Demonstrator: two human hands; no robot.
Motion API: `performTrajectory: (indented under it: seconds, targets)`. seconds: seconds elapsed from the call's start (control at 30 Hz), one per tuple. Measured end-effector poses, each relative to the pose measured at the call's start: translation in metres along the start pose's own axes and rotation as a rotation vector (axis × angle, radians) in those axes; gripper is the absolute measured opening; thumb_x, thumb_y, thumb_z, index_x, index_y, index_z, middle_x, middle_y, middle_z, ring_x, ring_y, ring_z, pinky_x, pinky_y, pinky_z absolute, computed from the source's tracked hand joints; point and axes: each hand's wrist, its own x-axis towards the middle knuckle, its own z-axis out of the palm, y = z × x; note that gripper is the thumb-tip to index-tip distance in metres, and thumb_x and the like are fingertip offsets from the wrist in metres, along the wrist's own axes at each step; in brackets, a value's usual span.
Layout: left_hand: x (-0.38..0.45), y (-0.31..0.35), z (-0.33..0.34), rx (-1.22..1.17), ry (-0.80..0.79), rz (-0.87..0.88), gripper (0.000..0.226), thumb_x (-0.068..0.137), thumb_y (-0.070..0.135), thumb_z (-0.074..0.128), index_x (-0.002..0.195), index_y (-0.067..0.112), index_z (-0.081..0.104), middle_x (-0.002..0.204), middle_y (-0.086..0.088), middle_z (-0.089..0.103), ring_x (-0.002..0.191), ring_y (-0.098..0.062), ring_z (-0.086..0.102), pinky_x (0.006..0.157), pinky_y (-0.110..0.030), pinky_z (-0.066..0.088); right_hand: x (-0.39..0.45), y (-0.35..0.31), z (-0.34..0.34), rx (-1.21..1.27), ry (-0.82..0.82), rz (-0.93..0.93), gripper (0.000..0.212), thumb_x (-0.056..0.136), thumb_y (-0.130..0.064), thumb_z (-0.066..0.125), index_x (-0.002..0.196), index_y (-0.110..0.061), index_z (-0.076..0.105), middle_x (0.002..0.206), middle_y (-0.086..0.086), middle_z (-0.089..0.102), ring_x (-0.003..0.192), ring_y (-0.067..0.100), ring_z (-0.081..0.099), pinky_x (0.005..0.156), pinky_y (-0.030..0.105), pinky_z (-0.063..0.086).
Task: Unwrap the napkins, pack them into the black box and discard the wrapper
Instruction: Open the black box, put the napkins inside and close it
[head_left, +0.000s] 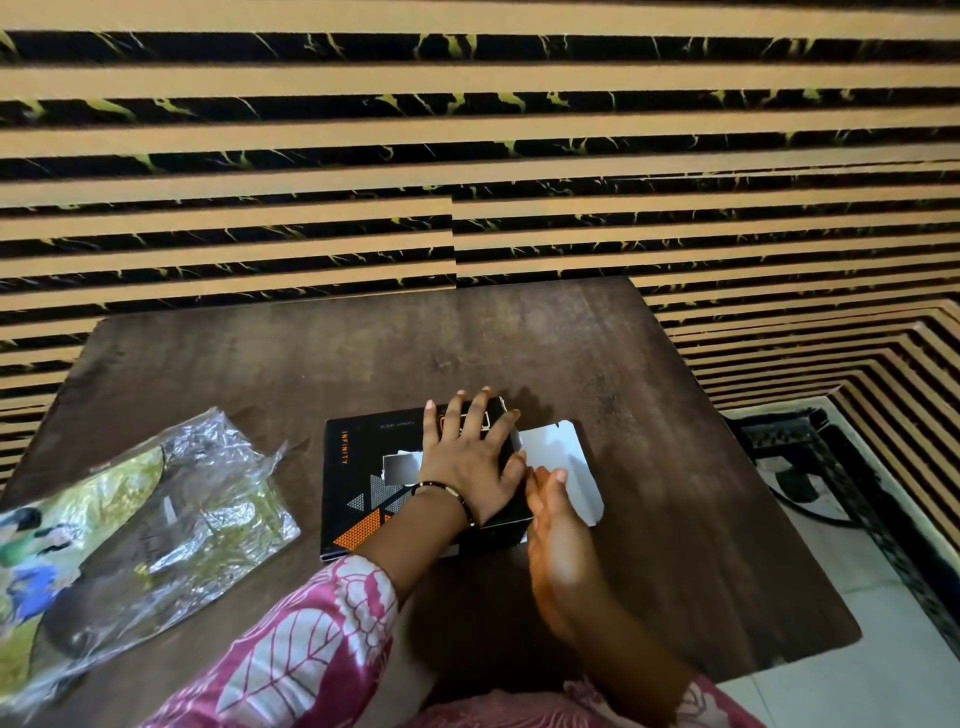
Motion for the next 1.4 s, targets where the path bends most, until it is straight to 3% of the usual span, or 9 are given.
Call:
performTrajectory:
  seconds: [0.17, 0.23, 0.4, 0.57, 0.73, 0.83, 1.0, 1.2, 1.4]
  targets:
    - [-0.002, 0.003, -0.001, 0.039, -0.022, -0.002, 0.069, 0.080, 0.068, 0.027, 0.142, 0.039, 0.015, 0.159, -0.001, 0.002, 0.145, -0.030, -0.005, 0.114, -0.056, -0.012, 0.021, -0.013, -0.027, 0.114, -0.112, 0.120, 0.075, 0.091, -0.059, 0.009, 0.140, -0.008, 0.034, 0.151, 0.013, 0.030, 0.142, 0.025, 0.023, 0.116, 0.036, 0.015]
    - [-0.001, 0.003, -0.002, 0.040, -0.026, -0.009, 0.071, 0.079, 0.069, 0.030, 0.142, 0.040, 0.015, 0.159, -0.001, 0.002, 0.145, -0.031, -0.004, 0.114, -0.056, -0.011, 0.023, -0.015, -0.031, 0.117, -0.102, 0.075, 0.069, 0.094, -0.054, 0.013, 0.135, -0.007, 0.042, 0.146, 0.015, 0.039, 0.139, 0.027, 0.030, 0.115, 0.039, 0.019]
    - [-0.002, 0.004, -0.001, 0.018, -0.015, -0.020, 0.069, 0.077, 0.064, 0.031, 0.141, 0.041, 0.018, 0.159, 0.000, 0.004, 0.145, -0.030, -0.004, 0.115, -0.057, -0.010, 0.035, -0.020, -0.045, -0.454, 0.325, -0.223, 0.029, 0.092, -0.021, 0.051, 0.120, -0.013, 0.055, 0.131, 0.013, 0.053, 0.117, 0.025, 0.051, 0.096, 0.034, 0.040]
    - [-0.002, 0.002, 0.001, 0.008, 0.003, -0.016, 0.068, 0.078, 0.064, 0.030, 0.141, 0.041, 0.018, 0.159, 0.000, 0.003, 0.145, -0.031, -0.004, 0.114, -0.055, -0.013, 0.045, -0.024, -0.052, -0.386, 0.309, -0.070, 0.034, 0.092, -0.016, 0.050, 0.123, -0.004, 0.050, 0.114, 0.011, 0.055, 0.102, 0.028, 0.054, 0.080, 0.034, 0.043]
    - [-0.002, 0.000, 0.002, -0.057, 0.069, -0.008, 0.076, 0.074, 0.064, 0.005, 0.143, 0.034, 0.018, 0.158, 0.002, 0.012, 0.146, -0.027, 0.002, 0.115, -0.051, -0.010, 0.050, -0.018, -0.051, -0.313, 0.327, -0.123, 0.029, 0.091, -0.026, 0.051, 0.114, -0.009, 0.058, 0.110, 0.013, 0.064, 0.098, 0.029, 0.061, 0.090, 0.043, 0.049]
    - [-0.001, -0.003, 0.002, -0.157, 0.141, -0.032, 0.080, 0.075, 0.060, 0.003, 0.145, 0.025, 0.020, 0.156, 0.004, 0.021, 0.146, -0.020, 0.009, 0.117, -0.046, -0.005, 0.051, -0.021, -0.047, -0.322, 0.270, -0.117, 0.021, 0.089, -0.018, 0.056, 0.107, -0.009, 0.060, 0.098, 0.006, 0.061, 0.080, 0.015, 0.054, 0.066, 0.029, 0.043]
    - [-0.003, -0.004, 0.001, -0.127, 0.112, -0.011, 0.071, 0.080, 0.054, 0.023, 0.145, 0.024, 0.020, 0.157, 0.005, 0.018, 0.146, -0.019, 0.006, 0.117, -0.044, -0.008, 0.063, -0.014, -0.044, -0.944, 0.431, -0.107, 0.056, 0.084, -0.033, 0.058, 0.135, -0.016, 0.041, 0.141, 0.013, 0.037, 0.127, 0.032, 0.035, 0.102, 0.040, 0.033]
    - [-0.002, -0.005, 0.000, -0.129, 0.113, -0.014, 0.070, 0.081, 0.053, 0.025, 0.145, 0.024, 0.019, 0.157, 0.004, 0.018, 0.146, -0.020, 0.006, 0.117, -0.045, -0.007, 0.069, -0.018, -0.051, -0.721, 0.250, 0.001, 0.042, 0.074, -0.005, 0.069, 0.114, -0.004, 0.056, 0.096, 0.009, 0.060, 0.084, 0.022, 0.056, 0.074, 0.035, 0.047]
    - [-0.003, -0.006, 0.001, -0.146, 0.132, -0.007, 0.067, 0.084, 0.052, 0.022, 0.145, 0.024, 0.020, 0.156, 0.004, 0.021, 0.146, -0.018, 0.008, 0.117, -0.044, -0.006, 0.055, -0.017, -0.053, -0.920, 0.208, -0.275, 0.043, 0.077, -0.011, 0.069, 0.118, -0.009, 0.055, 0.113, 0.012, 0.063, 0.095, 0.023, 0.057, 0.072, 0.031, 0.045]
